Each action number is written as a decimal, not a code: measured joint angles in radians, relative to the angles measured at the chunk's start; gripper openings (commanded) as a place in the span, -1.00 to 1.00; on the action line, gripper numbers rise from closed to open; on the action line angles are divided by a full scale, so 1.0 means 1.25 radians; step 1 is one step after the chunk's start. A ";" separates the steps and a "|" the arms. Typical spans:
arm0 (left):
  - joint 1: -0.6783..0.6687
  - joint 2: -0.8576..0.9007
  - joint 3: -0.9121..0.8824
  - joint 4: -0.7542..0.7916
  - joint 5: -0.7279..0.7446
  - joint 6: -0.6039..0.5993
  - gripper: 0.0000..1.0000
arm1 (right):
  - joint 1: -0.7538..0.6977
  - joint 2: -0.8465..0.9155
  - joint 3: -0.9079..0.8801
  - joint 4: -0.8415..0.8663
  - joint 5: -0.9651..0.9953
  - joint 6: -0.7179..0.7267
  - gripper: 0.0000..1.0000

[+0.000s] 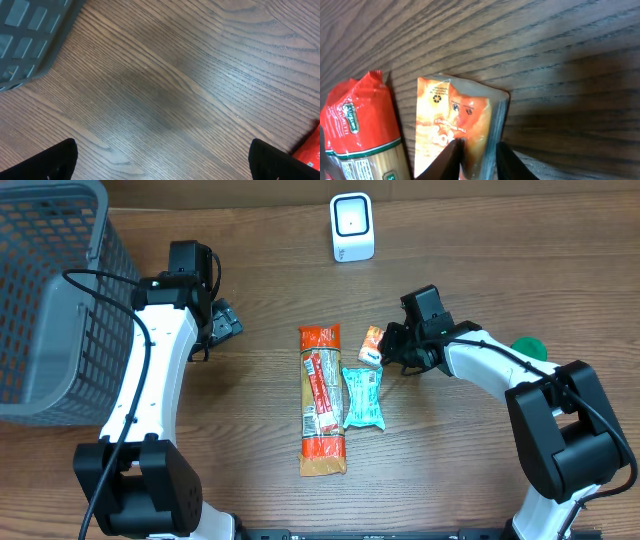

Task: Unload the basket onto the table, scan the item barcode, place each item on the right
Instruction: 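Lift the orange Kleenex pack up and away from the table, then carry the Kleenex pack with the right gripper toward the scanner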

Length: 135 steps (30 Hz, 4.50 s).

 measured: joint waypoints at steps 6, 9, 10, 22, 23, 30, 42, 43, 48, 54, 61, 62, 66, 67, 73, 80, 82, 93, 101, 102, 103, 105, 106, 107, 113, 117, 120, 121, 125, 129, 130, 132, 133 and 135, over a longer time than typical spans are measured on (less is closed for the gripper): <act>0.000 0.000 0.000 0.000 0.000 0.000 1.00 | 0.000 0.000 0.000 0.002 0.001 0.000 -0.78; 0.000 0.000 0.000 0.000 0.000 0.000 1.00 | 0.000 0.000 0.000 0.002 0.001 0.000 -0.92; 0.000 0.000 0.000 0.000 0.000 0.000 1.00 | 0.000 0.000 0.000 0.003 0.000 0.000 -0.93; 0.000 0.000 0.000 0.000 0.000 0.000 1.00 | -0.139 -0.052 -0.002 -0.026 -0.282 -0.123 -0.92; 0.000 0.000 0.000 0.000 0.000 0.000 1.00 | -0.160 -0.067 -0.002 -0.033 -0.324 -0.140 -0.93; 0.000 0.000 0.000 0.000 0.000 0.000 1.00 | -0.316 -0.174 -0.001 -0.166 -0.732 -0.336 -0.92; 0.000 0.000 0.000 0.000 0.000 0.000 1.00 | -0.399 -0.178 -0.002 -0.542 -1.014 -0.707 -0.93; 0.000 0.000 0.000 0.000 0.000 0.000 1.00 | -0.400 -0.179 -0.002 -0.577 -1.020 -0.738 -0.93; 0.000 0.000 0.000 0.000 0.000 0.000 1.00 | -0.399 -0.215 -0.003 -0.744 -1.029 -0.876 -0.92; 0.000 0.000 0.000 0.000 0.000 0.000 0.99 | -0.399 -0.313 -0.003 -0.826 -1.030 -0.985 -0.93; 0.000 0.000 0.000 0.000 0.000 0.000 1.00 | -0.399 -0.376 -0.003 -0.847 -1.035 -1.013 -0.93; 0.000 0.000 0.000 0.000 0.000 0.000 0.99 | -0.399 -0.378 -0.003 -0.852 -1.035 -1.015 -0.93; 0.000 0.000 0.000 0.000 0.000 0.000 0.99 | -0.399 -0.378 -0.003 -0.855 -1.035 -1.019 -0.93; 0.000 0.000 0.000 0.000 0.000 0.000 1.00 | -0.399 -0.378 -0.003 -0.855 -1.035 -1.020 -0.93; 0.000 0.000 0.000 0.000 0.000 0.000 1.00 | -0.399 -0.378 -0.003 -0.855 -1.035 -1.021 -0.93; 0.000 0.000 0.000 0.000 0.000 0.000 0.99 | -0.400 -0.378 -0.003 -0.848 -1.035 -1.023 -0.93; 0.000 0.000 0.000 0.000 0.000 0.000 1.00 | -0.399 -0.378 -0.003 -0.848 -1.035 -1.023 -0.93; 0.000 0.000 0.000 0.000 0.000 0.000 1.00 | -0.400 -0.378 -0.003 -0.775 -1.035 -1.010 -0.93; 0.000 0.000 0.000 0.000 0.000 0.000 1.00 | -0.383 -0.378 -0.004 -0.530 -0.783 -0.679 -0.93; 0.000 0.000 0.000 0.000 0.000 0.000 0.99 | -0.370 -0.378 -0.004 -0.514 -0.716 -0.627 -0.93; 0.000 0.000 0.000 0.000 0.000 0.000 1.00 | -0.352 -0.378 -0.004 -0.500 -0.644 -0.578 -0.93; 0.000 0.000 0.000 0.000 0.000 0.000 0.99 | -0.308 -0.378 -0.004 -0.475 -0.504 -0.487 -0.93; 0.000 0.000 0.000 0.000 0.000 0.000 0.99 | -0.288 -0.378 -0.004 -0.464 -0.447 -0.453 -0.93; 0.000 0.000 0.000 0.000 0.000 0.000 0.99 | -0.259 -0.378 -0.004 -0.453 -0.374 -0.413 -0.93; 0.000 0.000 0.000 0.000 0.000 0.000 0.99 | -0.138 -0.378 0.003 -0.433 -0.096 -0.255 -0.93; 0.000 0.000 0.000 -0.001 0.000 0.000 1.00 | -0.132 -0.350 0.120 -0.569 -0.025 -0.216 -0.93; 0.000 0.000 0.000 0.000 0.000 0.000 1.00 | -0.132 -0.303 0.292 -0.682 0.009 -0.202 -0.93; 0.000 0.000 0.000 0.000 0.000 0.000 0.99 | -0.129 -0.280 0.376 -0.731 0.023 -0.201 -0.93; 0.000 0.000 0.000 0.000 0.000 0.000 1.00 | -0.107 -0.190 0.653 -0.858 0.086 -0.193 -0.93; 0.000 0.000 0.000 0.000 0.000 0.000 1.00 | -0.062 -0.103 0.838 -0.871 0.172 -0.193 -0.93; 0.000 0.000 0.000 0.000 0.000 0.000 0.99 | -0.047 -0.084 0.860 -0.845 0.200 -0.197 -0.93; 0.000 0.000 0.000 0.000 0.000 0.000 0.99 | -0.015 -0.052 0.873 -0.793 0.257 -0.210 -0.93; 0.000 0.000 0.000 0.000 0.000 0.000 0.99 | -0.001 -0.038 0.875 -0.776 0.282 -0.215 -0.93; -0.001 0.000 0.000 0.000 0.000 0.000 1.00 | 0.033 0.001 0.875 -0.734 0.352 -0.239 -0.93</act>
